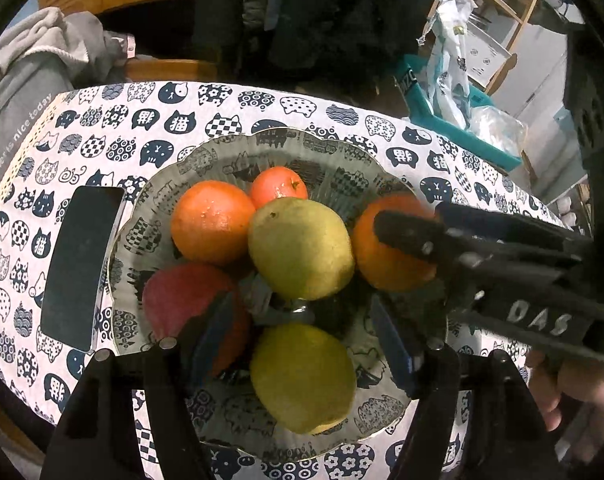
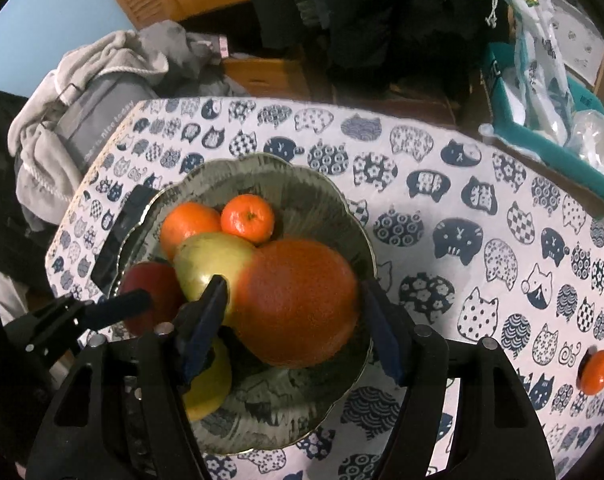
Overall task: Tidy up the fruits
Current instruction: 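Open the left tool to release the pear while the right tool releases the orange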
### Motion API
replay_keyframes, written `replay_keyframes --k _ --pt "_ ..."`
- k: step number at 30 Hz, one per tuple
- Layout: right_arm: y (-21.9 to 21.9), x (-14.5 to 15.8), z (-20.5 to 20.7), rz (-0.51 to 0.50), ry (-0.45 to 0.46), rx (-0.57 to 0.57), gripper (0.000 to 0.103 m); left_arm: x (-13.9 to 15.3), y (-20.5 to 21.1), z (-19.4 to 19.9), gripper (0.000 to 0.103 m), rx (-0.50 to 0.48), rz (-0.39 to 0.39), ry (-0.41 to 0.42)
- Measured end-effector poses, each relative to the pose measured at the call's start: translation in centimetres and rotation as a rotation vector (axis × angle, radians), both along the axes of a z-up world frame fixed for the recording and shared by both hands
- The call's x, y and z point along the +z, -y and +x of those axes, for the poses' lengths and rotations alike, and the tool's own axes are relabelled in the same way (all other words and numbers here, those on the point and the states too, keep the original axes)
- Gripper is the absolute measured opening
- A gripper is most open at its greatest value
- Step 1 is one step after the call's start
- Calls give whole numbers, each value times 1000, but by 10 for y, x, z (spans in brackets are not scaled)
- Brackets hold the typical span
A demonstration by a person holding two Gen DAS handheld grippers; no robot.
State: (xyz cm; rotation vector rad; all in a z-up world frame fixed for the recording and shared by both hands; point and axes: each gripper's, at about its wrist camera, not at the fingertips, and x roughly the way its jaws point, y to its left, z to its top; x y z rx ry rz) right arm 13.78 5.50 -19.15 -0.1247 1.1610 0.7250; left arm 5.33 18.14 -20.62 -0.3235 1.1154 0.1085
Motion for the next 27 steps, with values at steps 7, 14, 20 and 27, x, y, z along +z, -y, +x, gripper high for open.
replay_keyframes --k 7,14,20,27 --pt "12 27 1 8 78 -34 70 9 0 -4 72 11 -6 11" --pt "25 66 -8 -9 213 -55 70 44 10 -9 73 -3 14 87" --pt "46 103 -14 32 284 -98 70 79 29 -16 78 -47 51 173" --pt "73 135 -19 70 330 -154 71 102 43 -21 81 -74 45 226"
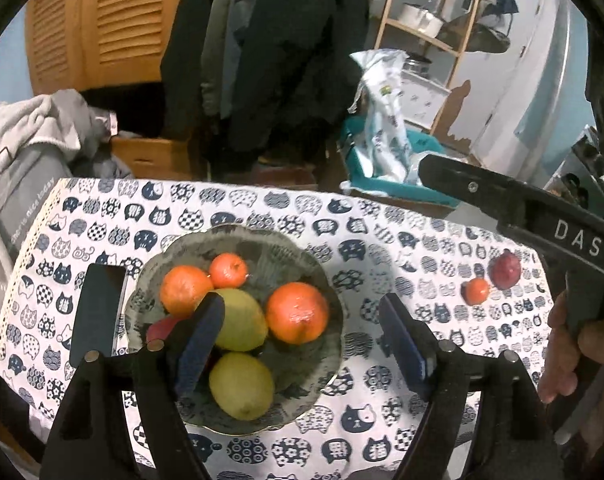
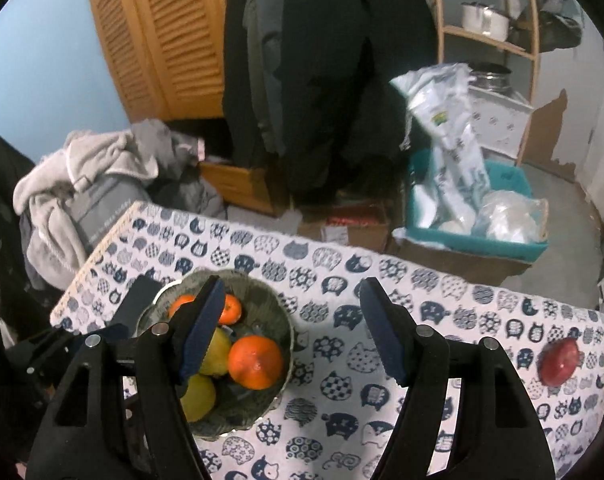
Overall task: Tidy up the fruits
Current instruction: 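Open the left tool to release the pear while the right tool releases the orange, then withdraw both tools from the bowl toward the red apple and mandarin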
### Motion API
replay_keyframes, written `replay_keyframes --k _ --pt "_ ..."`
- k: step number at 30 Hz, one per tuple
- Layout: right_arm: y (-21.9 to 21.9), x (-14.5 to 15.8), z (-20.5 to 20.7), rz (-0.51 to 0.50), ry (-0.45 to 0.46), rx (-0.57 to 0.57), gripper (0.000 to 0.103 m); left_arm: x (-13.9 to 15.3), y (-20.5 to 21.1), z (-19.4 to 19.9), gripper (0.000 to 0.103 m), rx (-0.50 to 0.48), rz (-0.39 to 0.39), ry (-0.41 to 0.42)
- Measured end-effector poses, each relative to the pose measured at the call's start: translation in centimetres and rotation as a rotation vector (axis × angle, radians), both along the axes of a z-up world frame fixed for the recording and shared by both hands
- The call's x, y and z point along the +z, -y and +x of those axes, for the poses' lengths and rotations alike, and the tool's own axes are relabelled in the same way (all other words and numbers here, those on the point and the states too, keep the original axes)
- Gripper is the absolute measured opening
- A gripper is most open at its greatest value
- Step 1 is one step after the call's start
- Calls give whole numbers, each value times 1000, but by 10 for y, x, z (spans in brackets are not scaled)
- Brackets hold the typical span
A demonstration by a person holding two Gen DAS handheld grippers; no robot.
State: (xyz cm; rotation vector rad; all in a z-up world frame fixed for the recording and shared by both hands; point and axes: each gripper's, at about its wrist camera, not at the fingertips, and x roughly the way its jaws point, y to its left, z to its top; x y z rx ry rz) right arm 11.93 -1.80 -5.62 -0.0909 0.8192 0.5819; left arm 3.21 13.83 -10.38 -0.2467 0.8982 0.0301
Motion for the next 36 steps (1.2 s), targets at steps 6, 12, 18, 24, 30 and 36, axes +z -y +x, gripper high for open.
replay_keyframes --k 6,12,18,24,30,36 --pt "22 18 -7 -4 52 -37 73 11 11 0 81 -14 -3 22" --pt "44 28 -15 -9 85 -65 76 19 27 2 86 -40 1 37" --pt "69 35 -20 -25 117 -104 79 24 51 6 86 -87 1 48" --pt "100 33 -19 -26 117 -153 80 24 76 12 86 -134 6 38" --pt "134 27 -16 -24 96 -209 80 23 97 18 87 -170 8 23" --pt "165 23 -16 -26 89 -263 80 26 120 24 87 -210 20 23"
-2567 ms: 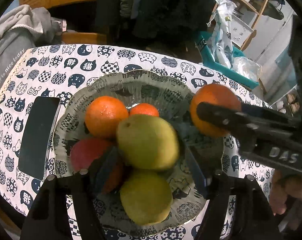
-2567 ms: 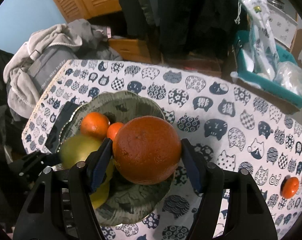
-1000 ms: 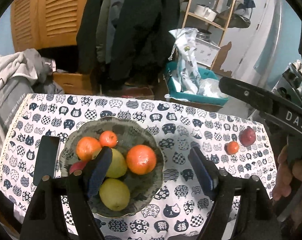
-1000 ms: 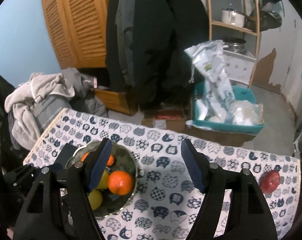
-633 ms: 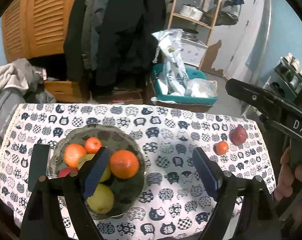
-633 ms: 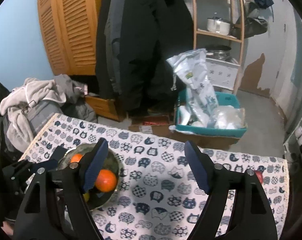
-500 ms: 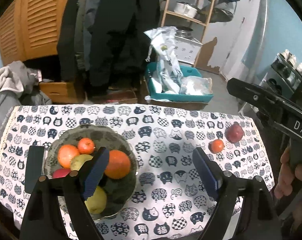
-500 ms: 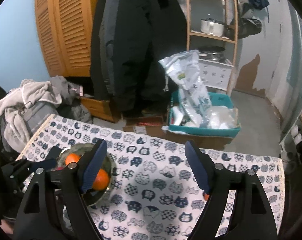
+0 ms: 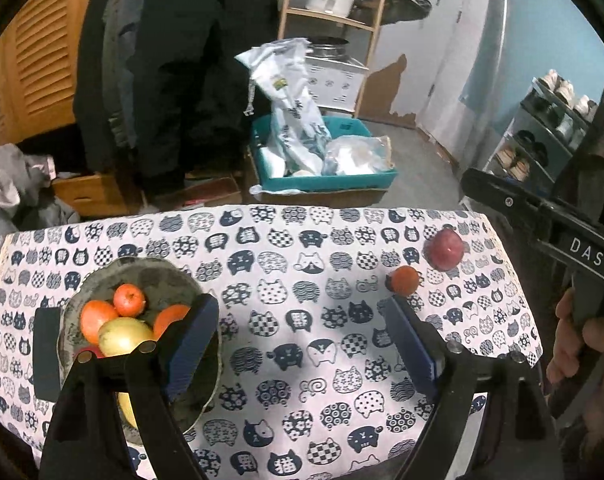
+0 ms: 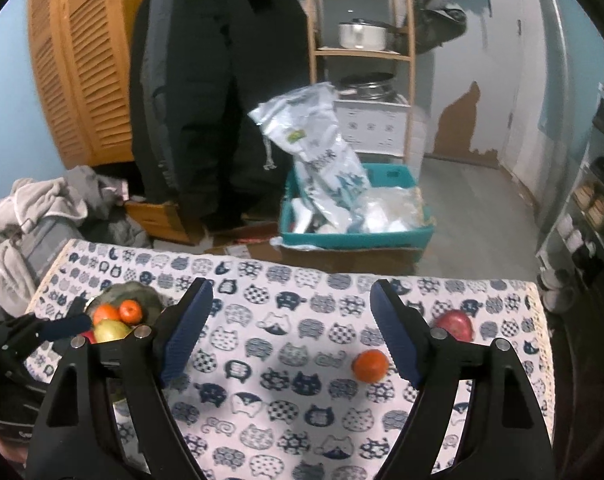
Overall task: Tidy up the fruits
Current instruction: 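Withdraw both tools from the bowl toward the red apple and mandarin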
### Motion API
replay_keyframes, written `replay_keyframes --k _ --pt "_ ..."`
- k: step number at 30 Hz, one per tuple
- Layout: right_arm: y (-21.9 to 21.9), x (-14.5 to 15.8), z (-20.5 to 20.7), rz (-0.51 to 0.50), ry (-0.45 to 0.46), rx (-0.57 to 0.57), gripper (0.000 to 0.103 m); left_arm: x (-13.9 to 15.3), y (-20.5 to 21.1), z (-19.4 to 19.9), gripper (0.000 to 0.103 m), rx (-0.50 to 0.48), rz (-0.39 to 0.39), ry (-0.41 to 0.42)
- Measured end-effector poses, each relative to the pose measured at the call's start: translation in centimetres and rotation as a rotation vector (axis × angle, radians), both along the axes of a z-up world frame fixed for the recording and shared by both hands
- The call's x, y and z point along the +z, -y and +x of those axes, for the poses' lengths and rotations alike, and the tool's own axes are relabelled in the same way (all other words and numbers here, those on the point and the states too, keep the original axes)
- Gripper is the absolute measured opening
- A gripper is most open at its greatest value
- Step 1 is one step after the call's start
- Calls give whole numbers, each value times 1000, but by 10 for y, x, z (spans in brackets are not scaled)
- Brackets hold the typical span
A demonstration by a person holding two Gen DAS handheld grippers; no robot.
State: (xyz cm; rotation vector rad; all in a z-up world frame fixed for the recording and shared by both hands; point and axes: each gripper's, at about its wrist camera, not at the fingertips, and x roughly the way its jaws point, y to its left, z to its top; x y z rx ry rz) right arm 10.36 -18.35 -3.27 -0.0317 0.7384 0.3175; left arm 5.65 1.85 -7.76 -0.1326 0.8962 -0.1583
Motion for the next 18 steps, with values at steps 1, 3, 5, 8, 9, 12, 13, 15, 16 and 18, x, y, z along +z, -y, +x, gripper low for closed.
replay_keyframes --k 1,3,5,8,9,12,13,15,16,18 --pt "7 -1 0 1 -1 -9 80 0 3 0 87 -5 3 1" --pt "18 -2 1 2 -6 -28 80 0 11 2 87 -17 6 -2" --pt "28 -3 1 6 -11 -48 80 -1 19 4 87 -29 10 -8" --pt "46 -7 -1 5 -19 -85 81 -3 32 7 87 -51 16 -12" --pt "51 -8 -2 4 -22 -92 80 -3 34 8 87 -56 18 -14" --pt "69 -12 -2 2 -33 -121 81 -7 48 11 87 -81 24 -28" --pt "75 -13 -3 4 -35 -130 81 -7 50 12 87 -87 24 -31" --pt "84 -15 -3 8 -40 -144 81 -8 59 15 87 -104 26 -38" --pt "90 -16 -3 9 -43 -153 81 -9 65 16 87 -114 28 -42" --pt "99 -18 -3 8 -51 -165 81 -10 75 20 87 -133 31 -51"
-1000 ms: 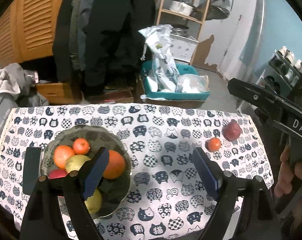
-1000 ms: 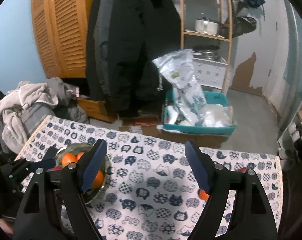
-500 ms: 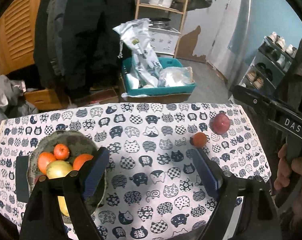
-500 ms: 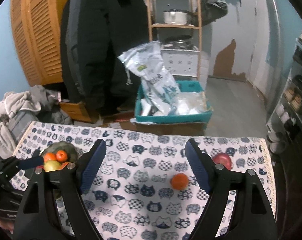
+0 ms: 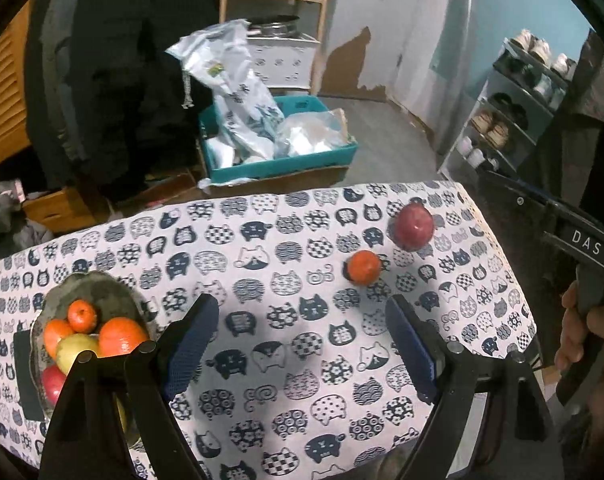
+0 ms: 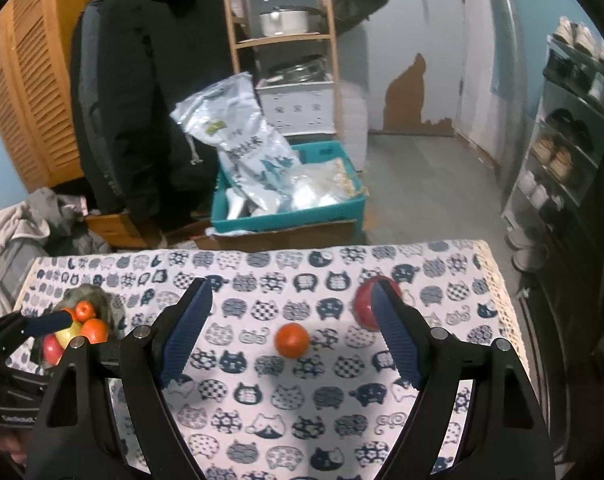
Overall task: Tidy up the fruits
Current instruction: 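Withdraw both tools from the bowl toward the red apple and mandarin, then close the right tool on the red apple while the left tool closes on the mandarin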
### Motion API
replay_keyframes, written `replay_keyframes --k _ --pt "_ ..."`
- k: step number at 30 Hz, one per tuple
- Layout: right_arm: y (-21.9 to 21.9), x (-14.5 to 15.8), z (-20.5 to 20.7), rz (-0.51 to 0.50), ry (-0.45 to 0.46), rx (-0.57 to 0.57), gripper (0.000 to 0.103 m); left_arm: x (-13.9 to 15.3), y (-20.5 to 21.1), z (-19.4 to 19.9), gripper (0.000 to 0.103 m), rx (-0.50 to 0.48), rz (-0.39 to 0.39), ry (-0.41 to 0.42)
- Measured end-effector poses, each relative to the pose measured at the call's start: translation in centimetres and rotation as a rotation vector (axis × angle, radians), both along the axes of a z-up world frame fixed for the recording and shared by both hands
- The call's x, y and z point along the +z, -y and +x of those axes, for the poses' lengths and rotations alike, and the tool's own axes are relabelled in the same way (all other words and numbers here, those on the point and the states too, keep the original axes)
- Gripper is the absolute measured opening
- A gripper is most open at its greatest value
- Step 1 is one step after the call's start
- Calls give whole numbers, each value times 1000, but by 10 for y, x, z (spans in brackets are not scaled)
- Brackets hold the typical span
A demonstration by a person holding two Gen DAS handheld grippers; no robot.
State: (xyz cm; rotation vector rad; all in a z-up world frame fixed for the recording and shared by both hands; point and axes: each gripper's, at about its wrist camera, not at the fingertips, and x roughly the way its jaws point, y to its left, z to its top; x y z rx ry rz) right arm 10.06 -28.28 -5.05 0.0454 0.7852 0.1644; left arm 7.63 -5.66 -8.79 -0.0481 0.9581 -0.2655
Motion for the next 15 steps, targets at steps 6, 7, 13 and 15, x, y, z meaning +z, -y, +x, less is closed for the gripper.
replay_keyframes --k 6,7,13,15 --pt "21 -7 6 -36 -37 -9 81 0 24 10 87 -40 15 -16" --pt "24 -7 9 -46 -45 -5 81 -1 28 13 87 -45 14 -21" --pt "44 -18 37 -35 -118 -2 81 -11 46 42 87 -53 -10 -78" --pt "49 -27 50 -24 -160 -2 81 -20 51 54 87 -51 -21 -116"
